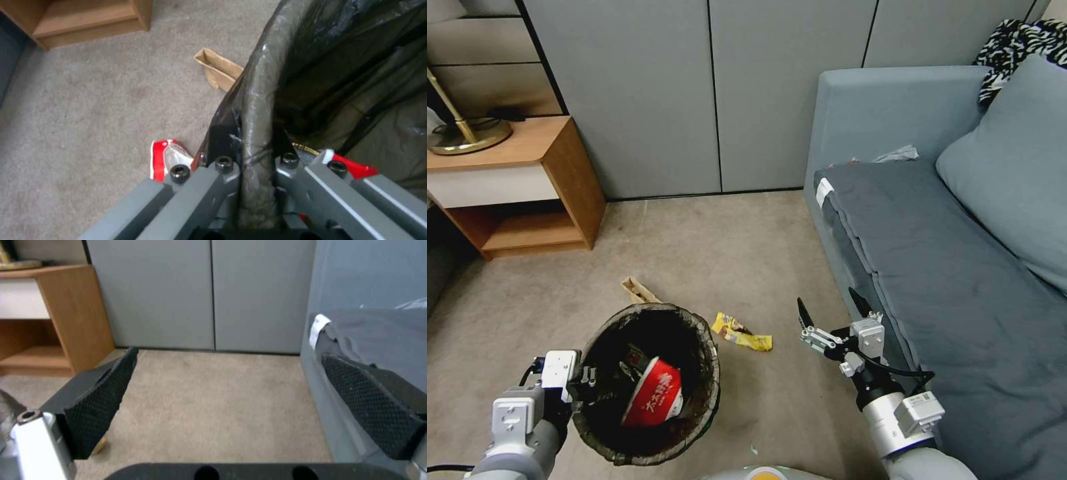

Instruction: Pick up the trash bin, then pick up the garbage from the floor and place it into the trash bin.

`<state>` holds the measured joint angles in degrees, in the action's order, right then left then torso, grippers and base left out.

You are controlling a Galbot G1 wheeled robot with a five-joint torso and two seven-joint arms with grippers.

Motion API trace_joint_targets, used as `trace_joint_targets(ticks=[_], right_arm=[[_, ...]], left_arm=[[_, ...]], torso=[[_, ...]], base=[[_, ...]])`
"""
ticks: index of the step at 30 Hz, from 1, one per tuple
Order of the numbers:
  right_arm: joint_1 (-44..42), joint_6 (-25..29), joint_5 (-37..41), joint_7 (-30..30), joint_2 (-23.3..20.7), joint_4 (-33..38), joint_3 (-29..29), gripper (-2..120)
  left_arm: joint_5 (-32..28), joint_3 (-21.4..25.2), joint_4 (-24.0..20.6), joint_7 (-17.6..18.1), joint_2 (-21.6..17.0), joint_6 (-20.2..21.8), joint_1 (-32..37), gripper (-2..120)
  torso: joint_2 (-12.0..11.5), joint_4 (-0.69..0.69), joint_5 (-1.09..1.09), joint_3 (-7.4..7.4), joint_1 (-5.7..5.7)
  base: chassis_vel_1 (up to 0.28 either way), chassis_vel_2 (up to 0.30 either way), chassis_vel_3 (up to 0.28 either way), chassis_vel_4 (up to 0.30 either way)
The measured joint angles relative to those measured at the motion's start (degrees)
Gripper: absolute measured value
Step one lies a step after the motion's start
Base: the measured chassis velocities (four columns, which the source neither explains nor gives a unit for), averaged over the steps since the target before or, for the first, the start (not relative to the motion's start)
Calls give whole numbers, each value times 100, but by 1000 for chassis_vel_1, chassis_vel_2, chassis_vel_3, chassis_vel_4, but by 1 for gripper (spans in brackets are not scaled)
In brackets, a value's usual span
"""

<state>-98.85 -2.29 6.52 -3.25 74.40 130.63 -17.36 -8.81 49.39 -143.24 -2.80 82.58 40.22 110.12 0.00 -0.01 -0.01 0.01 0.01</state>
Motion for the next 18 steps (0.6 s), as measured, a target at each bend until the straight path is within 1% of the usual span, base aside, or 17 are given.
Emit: trace_joint_targets(ticks=[3, 6, 7, 9, 10, 12, 13, 16, 17, 18], right_arm=[[163, -152, 5, 7, -41, -108, 87, 100], [428, -462, 81, 110, -135, -321, 202, 100], [428, -462, 81, 110, -135, -321, 202, 100], [684, -762, 121, 352, -176, -543, 277, 100], [684, -762, 121, 352, -176, -543, 277, 100], [1009, -1066, 130, 659, -219, -868, 379, 100], [1009, -1066, 130, 659, -219, -868, 379, 100], [1522, -1335, 119, 920, -316, -1458, 592, 100], [1522, -1335, 119, 920, -316, -1458, 592, 100], [1654, -1382, 112, 1001, -329, -1645, 652, 100]], left_arm=[[-67, 18, 0, 24, 11, 17, 13, 1], [-147, 63, 0, 46, 29, 36, 31, 1], [-147, 63, 0, 46, 29, 36, 31, 1], [-176, 111, 0, 52, 51, 43, 40, 1], [-176, 111, 0, 52, 51, 43, 40, 1], [-203, 149, 0, 54, 73, 48, 52, 1], [-203, 149, 0, 54, 73, 48, 52, 1], [-283, 237, 0, 65, 80, 62, 57, 1], [-283, 237, 0, 65, 80, 62, 57, 1], [-312, 268, 0, 67, 82, 66, 56, 1]], torso=[[0, 2, 1, -1, -1], [0, 2, 0, -1, -1], [0, 2, 0, -1, -1], [0, 2, 0, -1, -1], [0, 2, 0, -1, -1], [0, 2, 1, -1, 0], [0, 2, 1, -1, 0], [0, 2, 1, -1, -1], [0, 2, 1, -1, -1], [0, 2, 1, -1, 0]], base=[[25, -30, -34, 26], [0, 0, 0, 0], [0, 0, 0, 0], [0, 0, 0, 0], [0, 0, 0, 0], [0, 0, 0, 0], [0, 0, 0, 0], [0, 0, 0, 0], [0, 0, 0, 0], [0, 0, 0, 0]])
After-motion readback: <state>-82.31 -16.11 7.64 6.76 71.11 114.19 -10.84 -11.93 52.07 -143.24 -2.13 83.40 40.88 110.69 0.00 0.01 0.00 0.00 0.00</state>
